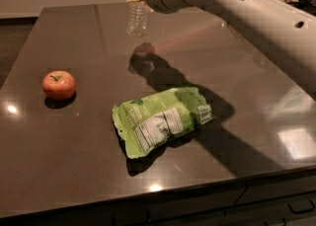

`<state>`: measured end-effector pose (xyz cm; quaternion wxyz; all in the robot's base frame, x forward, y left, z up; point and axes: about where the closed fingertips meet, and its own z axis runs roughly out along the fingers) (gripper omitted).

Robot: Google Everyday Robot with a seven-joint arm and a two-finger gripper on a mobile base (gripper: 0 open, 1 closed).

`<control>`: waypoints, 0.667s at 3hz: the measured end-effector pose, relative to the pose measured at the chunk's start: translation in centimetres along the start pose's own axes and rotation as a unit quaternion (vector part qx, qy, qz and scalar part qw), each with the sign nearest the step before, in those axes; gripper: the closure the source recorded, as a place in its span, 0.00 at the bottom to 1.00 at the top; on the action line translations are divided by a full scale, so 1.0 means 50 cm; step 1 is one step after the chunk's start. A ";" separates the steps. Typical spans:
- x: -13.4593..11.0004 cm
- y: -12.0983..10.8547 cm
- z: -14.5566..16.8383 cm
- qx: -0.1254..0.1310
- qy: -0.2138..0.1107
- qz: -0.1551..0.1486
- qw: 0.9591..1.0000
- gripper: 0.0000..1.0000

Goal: Place water bottle upright

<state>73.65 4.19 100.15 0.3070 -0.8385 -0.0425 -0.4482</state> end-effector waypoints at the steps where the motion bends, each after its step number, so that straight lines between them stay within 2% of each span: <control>1: 0.025 0.006 0.015 0.019 0.039 -0.080 0.996 1.00; 2: 0.040 0.014 0.031 0.022 0.073 -0.136 0.988 1.00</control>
Offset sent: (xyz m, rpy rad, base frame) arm 0.0414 -0.0058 0.0076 -0.1804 -0.4413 0.0736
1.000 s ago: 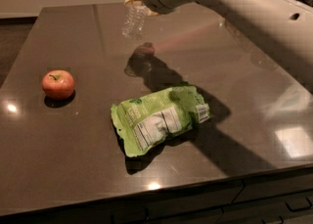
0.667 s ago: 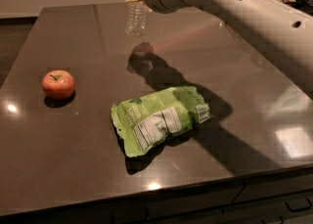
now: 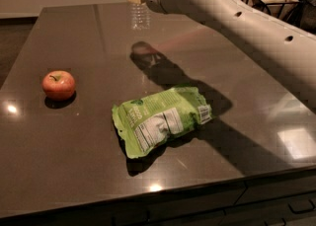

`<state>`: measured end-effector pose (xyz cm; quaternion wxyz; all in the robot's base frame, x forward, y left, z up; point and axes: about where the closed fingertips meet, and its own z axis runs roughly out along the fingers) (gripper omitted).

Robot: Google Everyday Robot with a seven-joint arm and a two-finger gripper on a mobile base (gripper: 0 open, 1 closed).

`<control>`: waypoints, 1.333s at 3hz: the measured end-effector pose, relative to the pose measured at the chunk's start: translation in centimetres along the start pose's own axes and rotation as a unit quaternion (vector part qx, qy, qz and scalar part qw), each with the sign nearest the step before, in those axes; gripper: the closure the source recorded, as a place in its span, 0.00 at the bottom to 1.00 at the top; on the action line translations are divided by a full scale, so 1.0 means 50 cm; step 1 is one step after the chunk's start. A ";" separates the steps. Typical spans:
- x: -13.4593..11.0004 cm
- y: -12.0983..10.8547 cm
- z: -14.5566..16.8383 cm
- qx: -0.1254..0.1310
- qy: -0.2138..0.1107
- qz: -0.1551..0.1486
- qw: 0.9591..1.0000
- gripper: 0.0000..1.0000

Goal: Place water bottle upright

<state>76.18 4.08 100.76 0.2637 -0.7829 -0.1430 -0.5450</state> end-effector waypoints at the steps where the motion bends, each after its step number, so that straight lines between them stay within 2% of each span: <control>1: 0.001 0.012 0.016 0.003 0.018 -0.036 0.999 1.00; 2: -0.011 0.029 0.031 0.006 0.017 -0.068 0.997 1.00; 3: -0.011 0.028 0.031 0.006 0.017 -0.068 0.997 1.00; 4: -0.022 0.047 0.038 0.018 0.037 -0.018 0.999 1.00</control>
Offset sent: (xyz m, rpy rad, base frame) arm 0.0268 -0.0118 -0.0232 -0.1276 -0.1338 0.0555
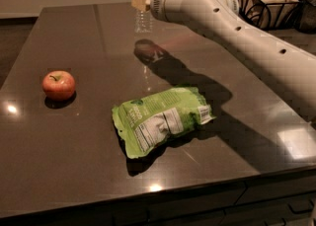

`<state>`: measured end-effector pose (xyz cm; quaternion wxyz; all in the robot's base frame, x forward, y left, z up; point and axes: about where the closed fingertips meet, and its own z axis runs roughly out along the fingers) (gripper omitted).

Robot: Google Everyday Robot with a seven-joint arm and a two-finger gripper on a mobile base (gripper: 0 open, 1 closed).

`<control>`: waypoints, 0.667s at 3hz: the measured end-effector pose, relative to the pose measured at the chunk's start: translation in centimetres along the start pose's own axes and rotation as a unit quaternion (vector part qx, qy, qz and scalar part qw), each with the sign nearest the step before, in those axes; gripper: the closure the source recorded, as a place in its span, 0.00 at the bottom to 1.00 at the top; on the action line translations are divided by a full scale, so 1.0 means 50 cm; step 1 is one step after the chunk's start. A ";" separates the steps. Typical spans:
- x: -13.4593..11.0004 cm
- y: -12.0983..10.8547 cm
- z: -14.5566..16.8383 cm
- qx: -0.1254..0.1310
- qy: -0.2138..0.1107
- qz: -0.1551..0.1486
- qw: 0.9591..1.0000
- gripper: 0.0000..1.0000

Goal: Place water bottle upright

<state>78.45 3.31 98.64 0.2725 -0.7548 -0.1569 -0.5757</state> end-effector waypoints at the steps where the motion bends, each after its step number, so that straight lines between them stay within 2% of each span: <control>1: -0.008 0.028 0.005 0.016 0.032 0.041 0.998 1.00; 2: -0.017 0.051 0.013 0.029 0.052 0.049 0.997 1.00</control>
Offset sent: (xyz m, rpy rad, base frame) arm 0.0271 -0.0294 -0.0240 0.1929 -0.0679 0.0244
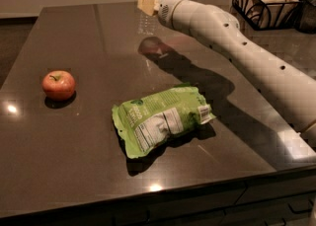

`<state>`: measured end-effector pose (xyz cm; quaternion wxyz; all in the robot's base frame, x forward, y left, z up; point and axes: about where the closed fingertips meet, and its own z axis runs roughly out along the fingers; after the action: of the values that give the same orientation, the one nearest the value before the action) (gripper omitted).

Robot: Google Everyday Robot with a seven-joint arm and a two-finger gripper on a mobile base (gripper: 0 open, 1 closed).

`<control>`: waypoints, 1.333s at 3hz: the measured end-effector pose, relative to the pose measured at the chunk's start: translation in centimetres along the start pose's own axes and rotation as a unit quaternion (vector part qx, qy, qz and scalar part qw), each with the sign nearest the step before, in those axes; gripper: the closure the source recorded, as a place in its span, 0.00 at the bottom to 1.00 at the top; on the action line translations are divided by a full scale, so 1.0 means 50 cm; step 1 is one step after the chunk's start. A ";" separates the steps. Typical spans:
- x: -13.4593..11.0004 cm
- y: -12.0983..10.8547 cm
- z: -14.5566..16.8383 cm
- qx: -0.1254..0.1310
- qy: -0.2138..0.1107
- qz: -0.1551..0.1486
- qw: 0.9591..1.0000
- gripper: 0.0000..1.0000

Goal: Place water bottle upright

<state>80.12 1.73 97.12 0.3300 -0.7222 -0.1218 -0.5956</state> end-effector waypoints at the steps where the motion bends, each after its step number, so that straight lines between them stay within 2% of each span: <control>1: -0.006 0.016 0.005 0.010 0.008 -0.009 1.000 1.00; 2: -0.022 0.022 0.005 0.016 0.003 -0.021 1.000 1.00; 4: -0.048 0.018 0.001 0.012 -0.012 -0.058 0.998 1.00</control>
Offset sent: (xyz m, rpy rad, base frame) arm 0.0051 -0.0102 -0.0248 -0.0518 -0.0464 0.0466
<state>80.06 1.63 94.59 0.3018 -0.7168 -0.1746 -0.6038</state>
